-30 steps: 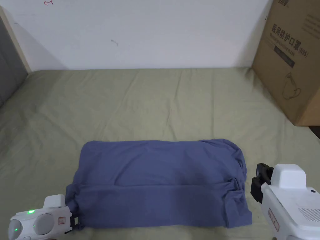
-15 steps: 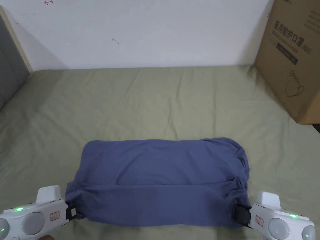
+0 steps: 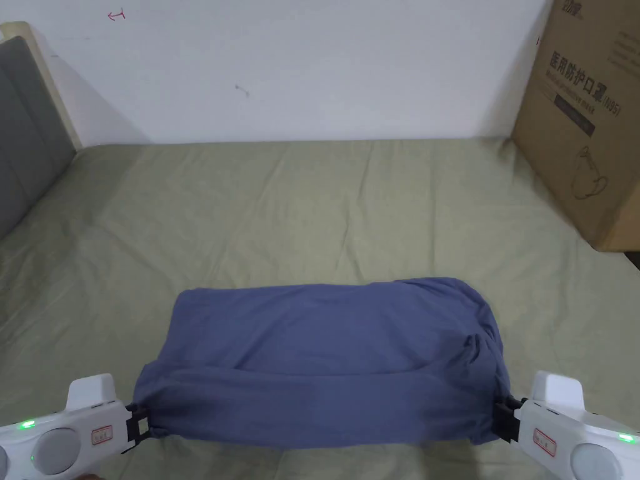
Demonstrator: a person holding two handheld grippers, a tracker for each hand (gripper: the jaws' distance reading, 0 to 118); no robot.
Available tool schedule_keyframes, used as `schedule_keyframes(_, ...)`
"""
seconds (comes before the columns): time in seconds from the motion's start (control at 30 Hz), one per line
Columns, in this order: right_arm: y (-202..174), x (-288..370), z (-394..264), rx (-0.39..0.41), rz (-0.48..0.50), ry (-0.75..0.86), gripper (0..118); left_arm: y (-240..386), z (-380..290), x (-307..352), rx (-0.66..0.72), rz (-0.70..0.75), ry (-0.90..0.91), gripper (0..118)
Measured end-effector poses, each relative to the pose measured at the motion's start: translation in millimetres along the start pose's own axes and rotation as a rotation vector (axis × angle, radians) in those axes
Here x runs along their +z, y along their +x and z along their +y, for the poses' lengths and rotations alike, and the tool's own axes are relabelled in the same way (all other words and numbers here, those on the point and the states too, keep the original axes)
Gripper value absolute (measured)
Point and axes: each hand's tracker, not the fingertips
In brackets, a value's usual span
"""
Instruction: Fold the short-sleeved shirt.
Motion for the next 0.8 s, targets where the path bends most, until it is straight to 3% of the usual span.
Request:
schedule_keyframes(0.13,-1,30,-24,0.022,-0.013,-0.014,6,-17,-29,18,-0.006,0.015,0.000,3)
schedule_keyframes(0.4,12,1,-88,-0.092,-0.062,-0.213,6,-40,-86,-13,0.055,0.055,-0.153,3)
schedule_keyframes(0.53,10,10,-86,-0.125,-0.055,-0.179,7,-32,-80,-2,0.095,0.066,-0.141,4)
schedule_keyframes(0.6,5,19,-78,-0.103,-0.085,-0.179,16,-30,-76,-4,0.086,0.073,-0.147,22)
schedule_keyframes(0.63,4,28,-69,-0.089,-0.093,-0.161,21,-27,-72,2,0.083,0.080,-0.150,44)
schedule_keyframes(0.67,1,37,-61,-0.078,-0.088,-0.112,34,-23,-68,10,0.080,0.080,-0.143,67)
schedule_keyframes(0.73,-6,60,-38,-0.049,-0.069,-0.012,71,-19,-57,22,0.065,0.033,-0.032,101)
schedule_keyframes(0.8,-16,85,-12,-0.003,-0.046,0.107,83,-5,-40,47,0.037,0.010,0.094,104)
